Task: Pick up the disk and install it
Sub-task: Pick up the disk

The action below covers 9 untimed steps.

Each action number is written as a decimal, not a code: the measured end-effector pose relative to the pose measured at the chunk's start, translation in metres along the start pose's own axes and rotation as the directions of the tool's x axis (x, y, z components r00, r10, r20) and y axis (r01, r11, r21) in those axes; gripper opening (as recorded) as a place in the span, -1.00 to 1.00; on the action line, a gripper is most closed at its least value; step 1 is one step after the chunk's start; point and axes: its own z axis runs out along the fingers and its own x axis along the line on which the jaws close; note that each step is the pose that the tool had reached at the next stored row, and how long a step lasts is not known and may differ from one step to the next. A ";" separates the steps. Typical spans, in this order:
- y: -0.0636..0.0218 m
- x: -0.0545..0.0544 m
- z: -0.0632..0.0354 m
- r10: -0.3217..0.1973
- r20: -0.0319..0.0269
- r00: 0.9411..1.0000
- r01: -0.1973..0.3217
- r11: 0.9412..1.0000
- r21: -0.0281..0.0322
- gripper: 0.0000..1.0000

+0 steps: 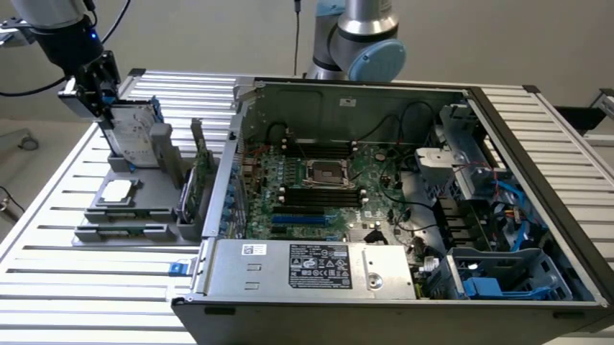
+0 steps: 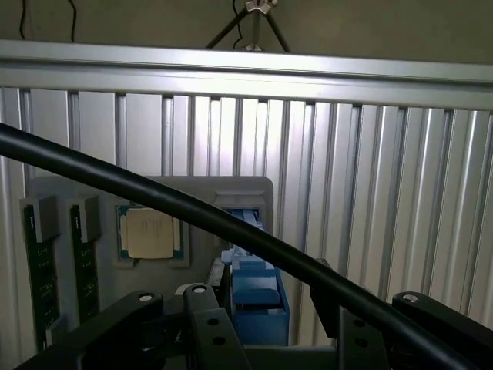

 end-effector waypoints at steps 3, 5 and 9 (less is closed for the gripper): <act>0.0000 -0.001 0.0000 0.006 0.000 1.000 -0.006 1.000 -0.001 0.12; 0.0000 -0.001 0.0000 0.011 0.000 1.000 -0.011 1.000 -0.002 0.12; 0.0000 -0.001 0.0000 0.024 -0.001 1.000 -0.024 1.000 -0.005 0.12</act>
